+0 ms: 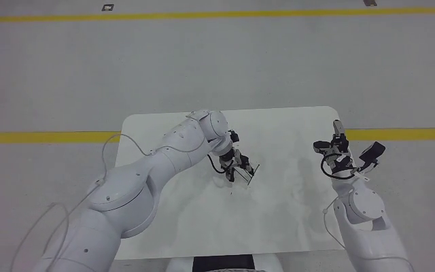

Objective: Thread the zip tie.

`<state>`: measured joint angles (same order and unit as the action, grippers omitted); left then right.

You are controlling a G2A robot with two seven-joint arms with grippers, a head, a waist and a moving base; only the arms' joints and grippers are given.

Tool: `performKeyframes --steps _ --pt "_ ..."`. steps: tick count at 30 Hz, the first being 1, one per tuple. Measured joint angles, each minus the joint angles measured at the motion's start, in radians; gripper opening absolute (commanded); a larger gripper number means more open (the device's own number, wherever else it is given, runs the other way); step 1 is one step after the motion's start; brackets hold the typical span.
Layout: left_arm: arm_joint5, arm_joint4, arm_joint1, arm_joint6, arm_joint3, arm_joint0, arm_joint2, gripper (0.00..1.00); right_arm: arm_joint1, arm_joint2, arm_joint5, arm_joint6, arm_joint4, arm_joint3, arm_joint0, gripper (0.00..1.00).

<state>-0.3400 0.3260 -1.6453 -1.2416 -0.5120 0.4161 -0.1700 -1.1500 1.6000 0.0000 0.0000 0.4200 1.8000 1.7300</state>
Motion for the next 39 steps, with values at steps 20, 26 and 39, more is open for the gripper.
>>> performKeyframes --steps 20,26,39 --pt "0.0 -0.02 -0.073 -0.004 0.105 -0.015 0.0 0.46 0.0 0.0 0.0 0.0 0.0 0.0 0.0 1.0" --pt "0.0 -0.033 -0.094 -0.005 0.132 -0.014 0.0 0.44 0.0 0.0 0.0 0.0 0.0 0.0 0.0 1.0" --pt "0.0 -0.054 -0.133 -0.025 0.198 -0.013 0.0 0.38 0.0 0.0 0.0 0.0 0.0 0.0 0.0 1.0"
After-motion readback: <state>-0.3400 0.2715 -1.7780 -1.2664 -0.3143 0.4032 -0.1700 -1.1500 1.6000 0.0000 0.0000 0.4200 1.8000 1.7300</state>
